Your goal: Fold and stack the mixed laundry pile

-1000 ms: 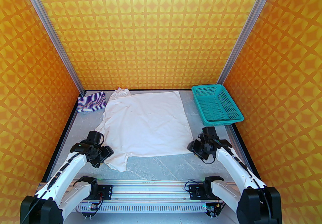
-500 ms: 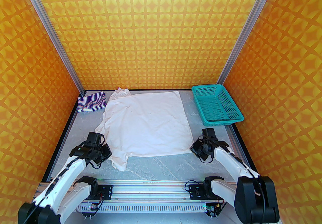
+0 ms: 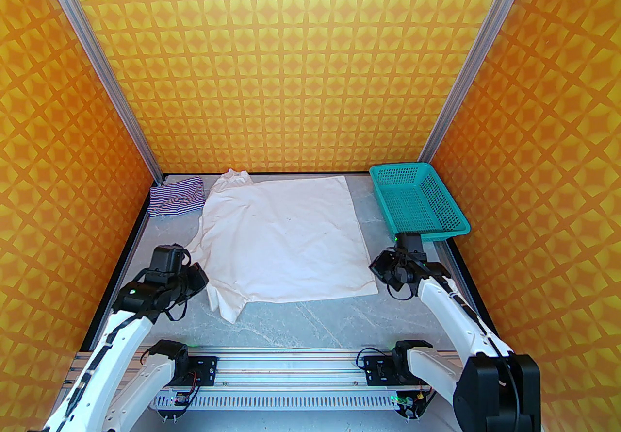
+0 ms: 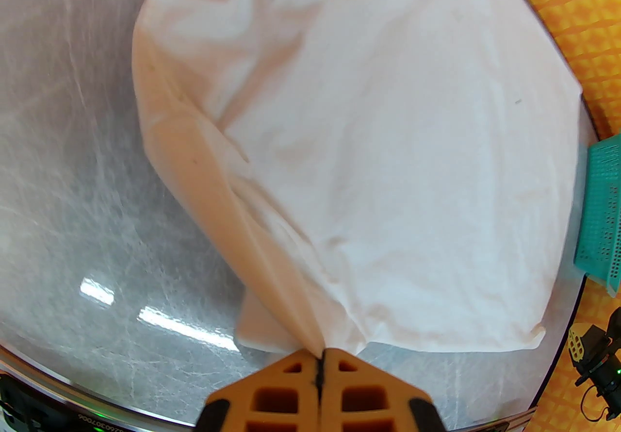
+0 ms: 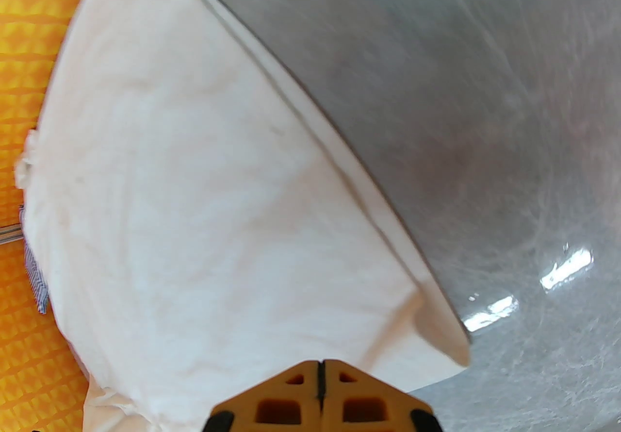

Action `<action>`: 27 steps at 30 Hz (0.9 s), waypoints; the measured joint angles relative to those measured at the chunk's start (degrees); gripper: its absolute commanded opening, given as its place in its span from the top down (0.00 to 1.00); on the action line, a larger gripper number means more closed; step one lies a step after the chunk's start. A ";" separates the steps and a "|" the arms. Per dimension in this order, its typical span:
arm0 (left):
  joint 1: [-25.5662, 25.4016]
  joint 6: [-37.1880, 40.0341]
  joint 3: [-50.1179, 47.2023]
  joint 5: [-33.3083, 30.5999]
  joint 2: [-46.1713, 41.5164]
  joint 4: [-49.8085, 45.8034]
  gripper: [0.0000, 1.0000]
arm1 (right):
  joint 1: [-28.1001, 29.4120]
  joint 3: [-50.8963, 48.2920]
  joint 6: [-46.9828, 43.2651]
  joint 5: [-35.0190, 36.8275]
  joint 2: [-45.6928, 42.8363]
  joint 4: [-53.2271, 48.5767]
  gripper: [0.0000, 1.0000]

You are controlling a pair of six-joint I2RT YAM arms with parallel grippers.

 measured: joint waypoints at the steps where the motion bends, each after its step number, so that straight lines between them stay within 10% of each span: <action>1: 0.00 0.04 0.52 -0.31 -0.55 -0.46 1.00 | 0.00 0.31 -0.31 0.00 0.00 -0.46 0.99; 5: 0.00 0.02 1.49 -1.40 -1.68 -2.67 1.00 | -0.17 -0.15 -1.53 0.13 -0.02 -3.23 0.61; 14: 0.00 -1.88 1.40 -2.23 -2.34 -7.06 1.00 | -1.55 -9.35 -0.57 -3.50 2.14 -2.16 0.58; 27: 0.00 -2.91 1.03 -2.47 -4.20 -7.39 1.00 | -1.55 -6.03 -0.26 -4.37 8.52 3.85 1.00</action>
